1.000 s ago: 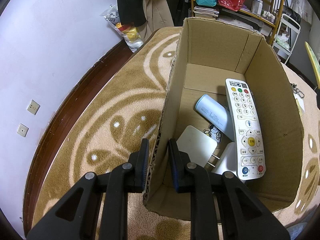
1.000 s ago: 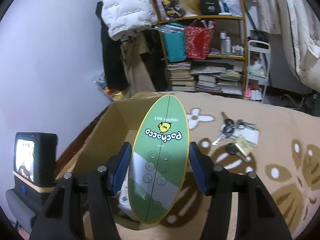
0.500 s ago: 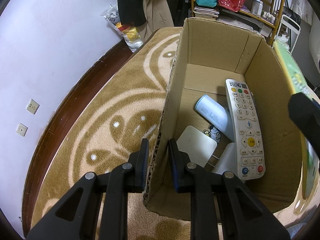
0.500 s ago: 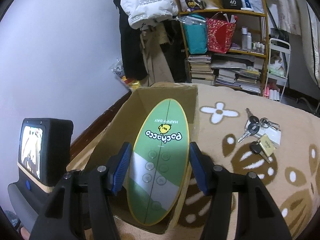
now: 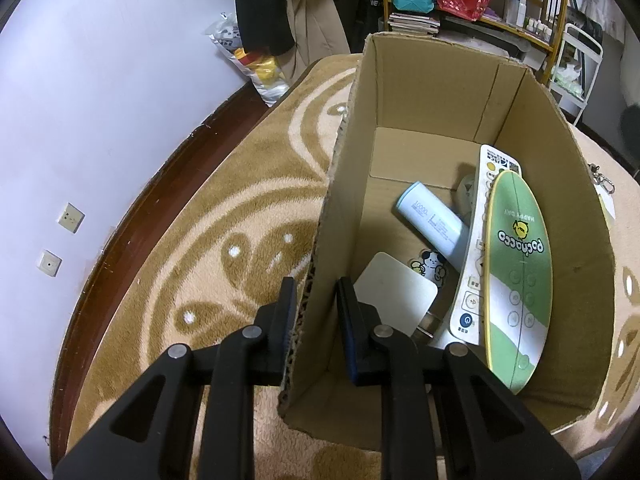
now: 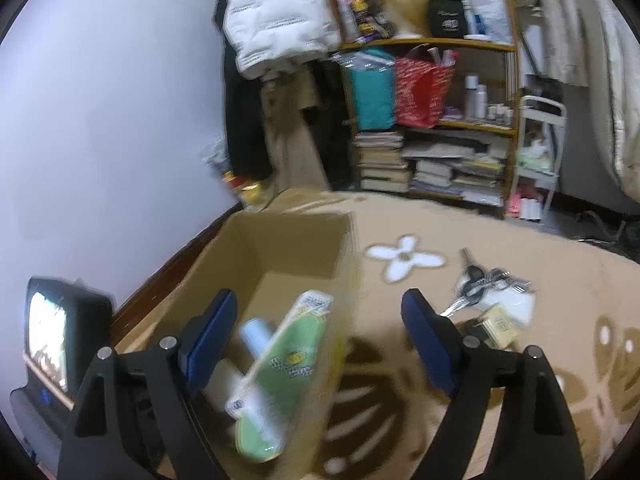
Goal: Organize rigid objects
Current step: 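Move the open right gripper to the keys and gold tag, then close the right gripper on the key ring and lift the keys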
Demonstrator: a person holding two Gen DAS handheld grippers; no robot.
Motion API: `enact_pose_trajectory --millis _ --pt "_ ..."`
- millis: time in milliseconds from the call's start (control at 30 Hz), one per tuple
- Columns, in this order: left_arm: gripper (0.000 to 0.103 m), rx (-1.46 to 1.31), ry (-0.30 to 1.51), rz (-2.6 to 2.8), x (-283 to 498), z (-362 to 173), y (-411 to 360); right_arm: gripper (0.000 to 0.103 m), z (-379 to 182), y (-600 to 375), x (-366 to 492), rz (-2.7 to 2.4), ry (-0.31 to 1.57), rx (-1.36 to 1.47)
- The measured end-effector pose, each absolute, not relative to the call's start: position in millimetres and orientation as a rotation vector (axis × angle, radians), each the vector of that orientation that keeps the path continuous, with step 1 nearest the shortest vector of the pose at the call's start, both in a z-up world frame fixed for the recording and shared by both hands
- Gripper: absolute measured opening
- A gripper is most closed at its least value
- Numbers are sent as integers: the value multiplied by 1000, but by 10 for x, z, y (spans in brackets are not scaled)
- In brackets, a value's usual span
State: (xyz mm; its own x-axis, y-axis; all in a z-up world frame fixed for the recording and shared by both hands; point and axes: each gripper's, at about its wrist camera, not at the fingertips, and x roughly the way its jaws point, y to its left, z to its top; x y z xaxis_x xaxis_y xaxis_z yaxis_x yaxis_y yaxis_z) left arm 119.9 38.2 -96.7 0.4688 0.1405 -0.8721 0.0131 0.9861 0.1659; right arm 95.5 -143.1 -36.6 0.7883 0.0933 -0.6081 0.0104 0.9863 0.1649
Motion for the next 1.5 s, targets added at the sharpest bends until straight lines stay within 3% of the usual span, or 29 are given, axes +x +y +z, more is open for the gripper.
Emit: enact_pose_trajectory --millis 267,567,800,1067,1333,1400,1500 --pt "19 156 1080 76 1216 -974 390 89 -355 -2054 1321 -90 665 119" --pt "20 168 1074 88 1213 -987 364 88 -719 -2671 1645 -167 728 183" --pt "20 184 1073 94 1201 -987 333 69 -1008 -2909 1748 -163 791 251" --pt "20 183 1076 95 1217 -990 319 58 -1287 -2977 1863 -191 864 276" --pt "20 182 1076 94 1221 -993 340 22 -1428 -3071 1892 -204 886 317" --pt "20 182 1076 94 1222 -996 345 3 -1413 -3040 1890 -204 876 291" --pt "20 184 1075 94 1219 -1000 347 3 -1375 -2994 1859 -220 855 257"
